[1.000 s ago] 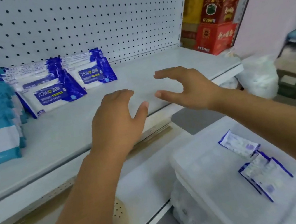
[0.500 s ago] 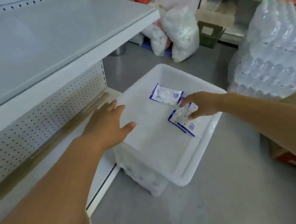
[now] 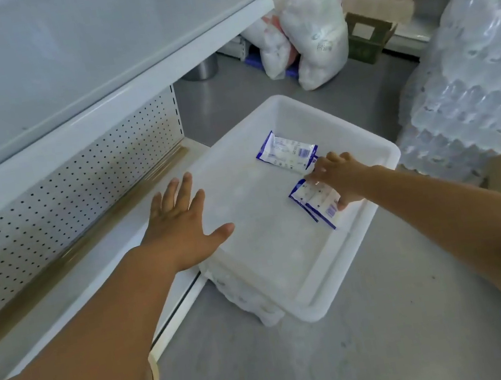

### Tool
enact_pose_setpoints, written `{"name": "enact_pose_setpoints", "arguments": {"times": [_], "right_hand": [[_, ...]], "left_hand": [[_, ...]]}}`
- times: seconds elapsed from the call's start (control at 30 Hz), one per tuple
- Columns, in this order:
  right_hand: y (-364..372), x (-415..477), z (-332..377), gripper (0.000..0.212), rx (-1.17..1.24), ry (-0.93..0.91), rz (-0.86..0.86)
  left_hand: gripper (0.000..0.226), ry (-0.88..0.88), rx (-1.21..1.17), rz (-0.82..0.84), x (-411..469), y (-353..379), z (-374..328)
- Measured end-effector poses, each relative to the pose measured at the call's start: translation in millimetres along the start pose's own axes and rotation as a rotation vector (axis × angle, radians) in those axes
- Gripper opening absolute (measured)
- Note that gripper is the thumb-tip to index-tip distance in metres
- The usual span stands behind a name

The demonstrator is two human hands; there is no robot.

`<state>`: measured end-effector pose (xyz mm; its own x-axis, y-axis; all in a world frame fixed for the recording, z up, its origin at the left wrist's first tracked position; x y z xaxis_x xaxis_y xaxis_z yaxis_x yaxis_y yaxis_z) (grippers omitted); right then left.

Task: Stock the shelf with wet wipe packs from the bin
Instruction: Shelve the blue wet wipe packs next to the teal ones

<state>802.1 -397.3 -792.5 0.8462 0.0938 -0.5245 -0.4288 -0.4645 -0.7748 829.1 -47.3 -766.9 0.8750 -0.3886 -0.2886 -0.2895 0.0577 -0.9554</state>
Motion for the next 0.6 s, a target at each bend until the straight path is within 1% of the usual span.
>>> {"name": "enact_pose_setpoints", "arguments": {"times": [0.13,0.2,0.27,0.3,0.33,0.4,0.43,0.47,0.53,0.6], "right_hand": [[-8.3,-2.7,-3.2,0.101,-0.029,0.001,-0.027],[-7.0,-2.7,-5.5,0.092,0.044,0.014,-0.007],[-3.7,-5.9,-9.6,0.077,0.245,0.066,0.0],[-4.7,-9.5,-10.6,0.071,0.361,0.091,-0.029],[-8.1,-13.3,-10.7,0.069,0.475,0.111,-0.08],[-23.0,-23.9,-5.0,0.075,0.677,0.143,-0.186],[-33.3,-30.5,-0.5,0.072,0.75,0.156,-0.245],[-43.7,-38.3,5.9,0.064,0.823,0.163,-0.316],[-64.5,-58.6,20.1,0.048,1.017,0.173,-0.469],[-83.4,-80.9,37.4,0.042,1.307,0.156,-0.578]], "left_hand": [[0.1,-0.021,-0.037,0.038,-0.3,-2.8,-0.1],[0.1,-0.031,-0.047,0.049,-0.7,-4.7,-1.2],[0.099,-0.041,-0.062,0.052,-0.5,-6.0,-2.3],[0.099,-0.052,-0.076,0.056,-0.3,-6.8,-2.6],[0.098,-0.065,-0.09,0.065,-0.3,-8.5,-3.0],[0.094,-0.097,-0.116,0.078,-2.7,-17.7,-6.7],[0.09,-0.109,-0.139,0.066,-4.9,-27.1,-11.0],[0.084,-0.121,-0.201,0.042,-7.9,-38.4,-16.1],[0.071,-0.159,-0.448,-0.01,-13.6,-65.2,-26.4],[0.061,-0.177,-0.716,-0.046,-17.0,-86.2,-33.3]]}}
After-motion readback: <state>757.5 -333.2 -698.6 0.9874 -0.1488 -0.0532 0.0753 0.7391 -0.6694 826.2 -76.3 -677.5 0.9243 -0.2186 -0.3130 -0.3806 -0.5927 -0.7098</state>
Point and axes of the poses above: each hand's wrist, its own x-axis towards the middle knuckle, its own y-axis out of the palm, z = x × y, the point moved 3 cm from there along x, towards the middle knuckle, and after that the axes turned 8 degrees about -y, right-handed, at the moved point
